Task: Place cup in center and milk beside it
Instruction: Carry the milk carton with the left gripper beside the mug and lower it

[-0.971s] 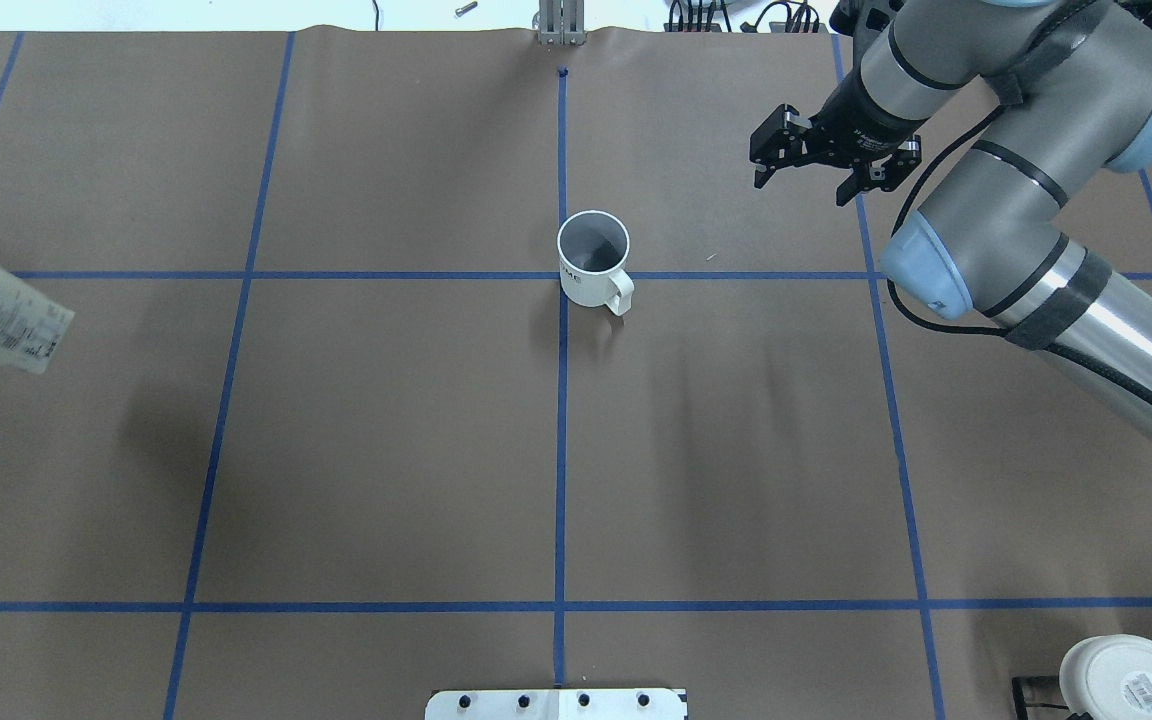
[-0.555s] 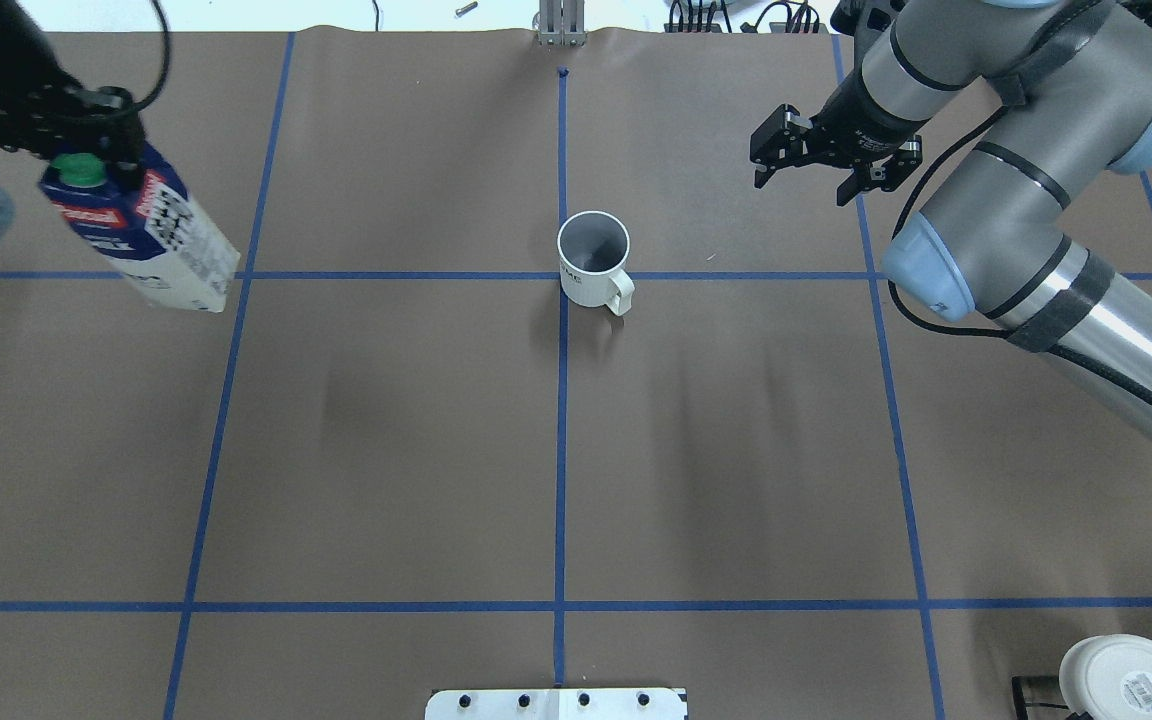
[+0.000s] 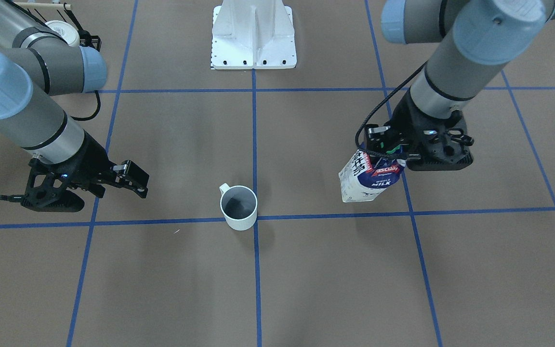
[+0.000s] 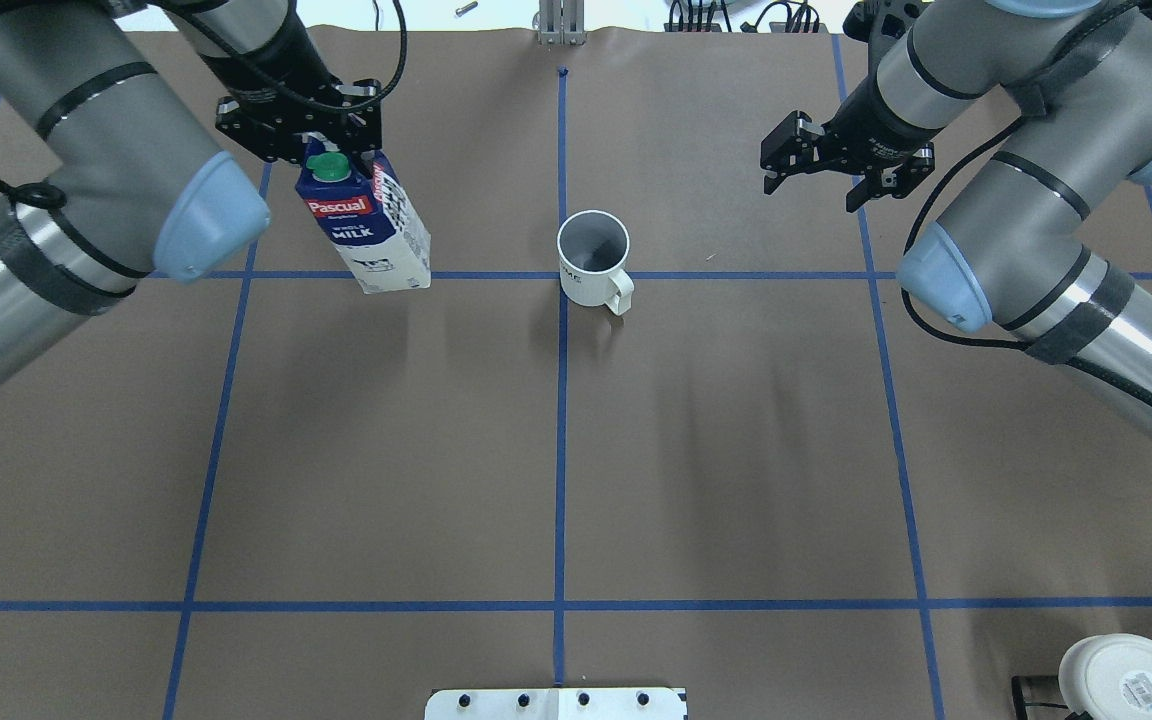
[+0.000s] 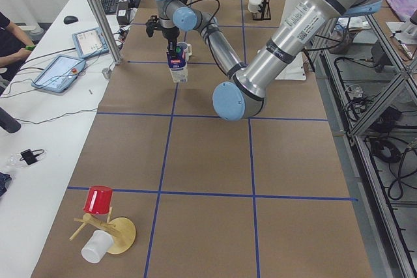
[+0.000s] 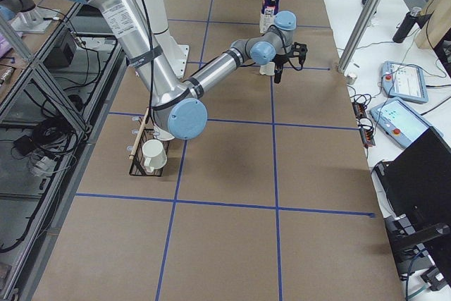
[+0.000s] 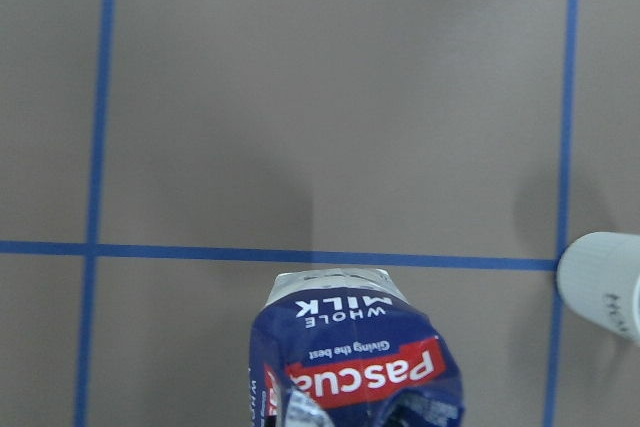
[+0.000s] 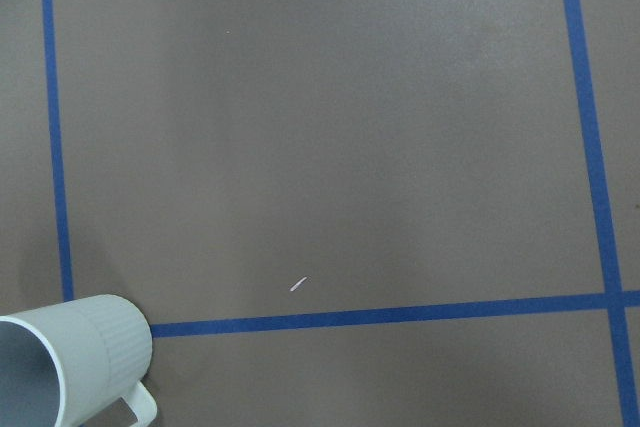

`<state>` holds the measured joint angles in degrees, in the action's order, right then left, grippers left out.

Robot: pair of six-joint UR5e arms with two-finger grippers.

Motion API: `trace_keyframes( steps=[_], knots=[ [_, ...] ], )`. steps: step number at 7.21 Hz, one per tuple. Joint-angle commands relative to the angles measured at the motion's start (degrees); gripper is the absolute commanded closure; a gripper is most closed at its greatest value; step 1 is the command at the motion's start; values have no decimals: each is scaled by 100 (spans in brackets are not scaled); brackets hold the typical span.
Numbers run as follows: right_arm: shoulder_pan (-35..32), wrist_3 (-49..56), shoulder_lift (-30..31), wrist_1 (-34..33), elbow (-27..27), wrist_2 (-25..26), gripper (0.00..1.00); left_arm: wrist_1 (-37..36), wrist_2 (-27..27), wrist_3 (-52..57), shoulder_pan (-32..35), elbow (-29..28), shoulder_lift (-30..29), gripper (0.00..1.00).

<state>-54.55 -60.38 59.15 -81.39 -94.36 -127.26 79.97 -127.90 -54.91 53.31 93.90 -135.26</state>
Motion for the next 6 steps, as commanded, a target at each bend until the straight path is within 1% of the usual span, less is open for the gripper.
trace_keyframes(
  steps=[1, 2, 3, 6],
  knots=[
    [6, 0, 17, 0, -12, 8, 0, 552, 595, -736, -598, -634, -570, 100],
    [6, 0, 17, 0, -12, 0, 0, 877, 765, -966, -776, -984, -746, 100],
    [6, 0, 35, 0, -21, 0, 0, 941, 784, -1003, -796, -1197, -878, 100],
    [6, 0, 35, 0, -21, 0, 0, 951, 793, -1039, -848, -1313, -950, 100]
  ],
)
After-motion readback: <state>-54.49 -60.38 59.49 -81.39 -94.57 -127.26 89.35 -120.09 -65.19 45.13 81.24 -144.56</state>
